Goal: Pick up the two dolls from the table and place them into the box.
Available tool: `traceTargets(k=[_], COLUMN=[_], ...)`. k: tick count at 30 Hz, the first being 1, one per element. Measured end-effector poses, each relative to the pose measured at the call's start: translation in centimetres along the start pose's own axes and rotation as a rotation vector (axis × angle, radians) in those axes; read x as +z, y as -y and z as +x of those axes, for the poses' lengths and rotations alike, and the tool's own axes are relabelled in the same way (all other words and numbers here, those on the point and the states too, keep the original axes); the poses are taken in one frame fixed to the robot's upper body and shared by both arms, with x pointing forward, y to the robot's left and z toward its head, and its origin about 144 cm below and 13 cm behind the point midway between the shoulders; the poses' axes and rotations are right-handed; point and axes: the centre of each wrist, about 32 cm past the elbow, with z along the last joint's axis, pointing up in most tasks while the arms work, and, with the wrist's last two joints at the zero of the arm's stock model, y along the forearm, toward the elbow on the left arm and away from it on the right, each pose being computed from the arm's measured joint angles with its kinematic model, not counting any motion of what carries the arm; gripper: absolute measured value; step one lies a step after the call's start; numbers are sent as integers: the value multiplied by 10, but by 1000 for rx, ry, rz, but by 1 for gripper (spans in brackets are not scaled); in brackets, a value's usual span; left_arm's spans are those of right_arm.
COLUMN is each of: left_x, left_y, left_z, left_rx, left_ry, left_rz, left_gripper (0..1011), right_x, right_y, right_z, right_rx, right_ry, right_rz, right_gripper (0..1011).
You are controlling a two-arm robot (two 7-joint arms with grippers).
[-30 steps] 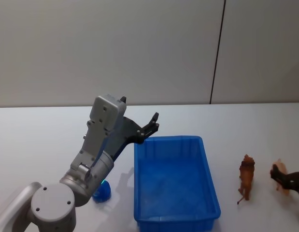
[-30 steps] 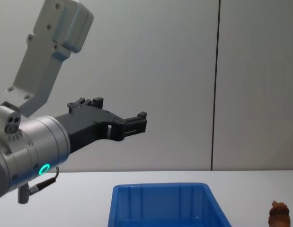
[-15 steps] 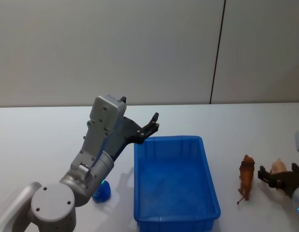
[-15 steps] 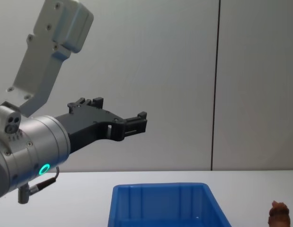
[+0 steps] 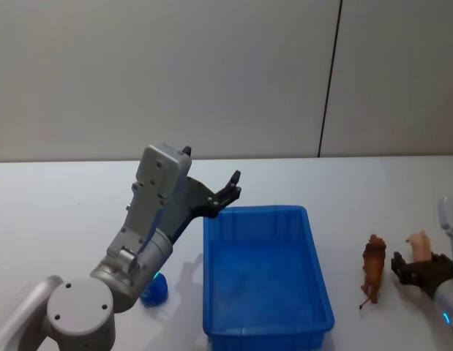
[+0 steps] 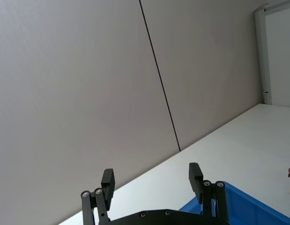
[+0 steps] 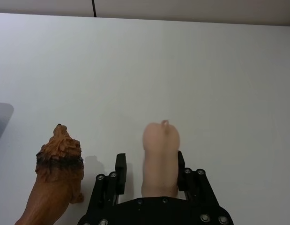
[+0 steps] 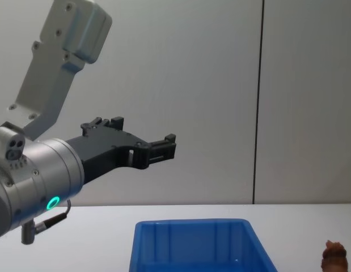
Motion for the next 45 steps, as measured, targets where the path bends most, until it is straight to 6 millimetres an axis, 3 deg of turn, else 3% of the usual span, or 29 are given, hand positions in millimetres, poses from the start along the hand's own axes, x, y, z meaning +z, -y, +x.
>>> traceTargets(k=[7, 9, 26, 45], left_x=[0, 0, 0, 0], left_y=[0, 0, 0, 0], left_z=[0, 0, 0, 0], left_rx=[0, 0, 0, 0], left_ry=[0, 0, 0, 0], left_rz=[0, 0, 0, 0], left_gripper=[1001, 1001, 1001, 1001], right_x=[0, 0, 7, 41], right_y=[-1, -1, 3, 16], right_z=[-1, -1, 1, -5], right_rx=[3, 3, 0, 139], right_ry=[0, 1, 40, 101], right_rz=[-2, 1, 136, 390], right_gripper=[390, 364, 362, 362])
